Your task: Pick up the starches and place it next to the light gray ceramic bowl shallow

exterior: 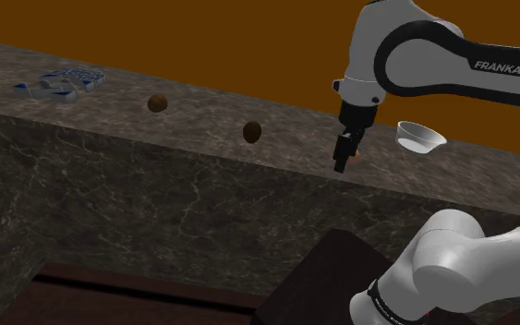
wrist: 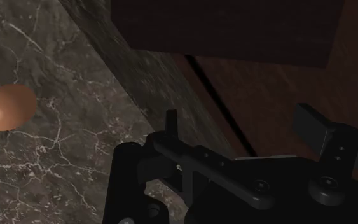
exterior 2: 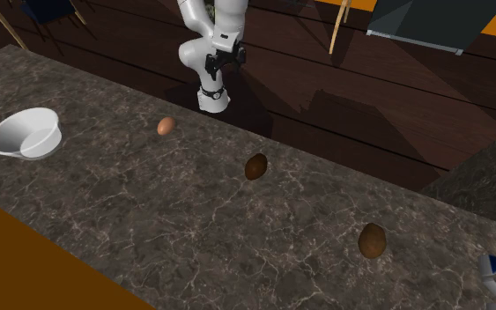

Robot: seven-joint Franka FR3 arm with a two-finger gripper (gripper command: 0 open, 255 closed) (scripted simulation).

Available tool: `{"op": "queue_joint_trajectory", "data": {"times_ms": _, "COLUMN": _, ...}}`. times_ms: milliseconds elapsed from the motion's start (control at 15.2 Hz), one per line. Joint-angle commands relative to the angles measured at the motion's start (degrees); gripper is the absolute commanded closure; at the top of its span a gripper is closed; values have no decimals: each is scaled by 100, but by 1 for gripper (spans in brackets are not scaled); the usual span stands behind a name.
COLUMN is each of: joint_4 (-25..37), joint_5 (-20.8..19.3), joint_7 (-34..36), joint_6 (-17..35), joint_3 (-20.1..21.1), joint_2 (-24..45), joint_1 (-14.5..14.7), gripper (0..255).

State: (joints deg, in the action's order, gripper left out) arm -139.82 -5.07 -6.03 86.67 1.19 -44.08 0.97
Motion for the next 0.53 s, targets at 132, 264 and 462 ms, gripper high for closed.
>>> {"op": "queue_joint_trajectory", "data": {"times_ms": 132, "joint_4": 10, "joint_5": 110, "joint_7": 474, "joint_6": 413, "joint_3": 171, "joint_2": 277, "joint_1": -75, "gripper": 0}}
{"op": "queue_joint_trajectory", "data": {"times_ms": 264, "joint_4": 59, "joint_5": 188, "joint_7": 940, "joint_6": 818, "joint_3": 337, "joint_2": 583, "joint_1": -159, "gripper": 0}}
{"op": "queue_joint_trajectory", "data": {"times_ms": 462, "joint_4": 204, "joint_5": 238, "joint_7": 1634, "joint_6": 1395, "joint_3": 570, "joint_2": 1084, "joint_1": -301, "gripper": 0}}
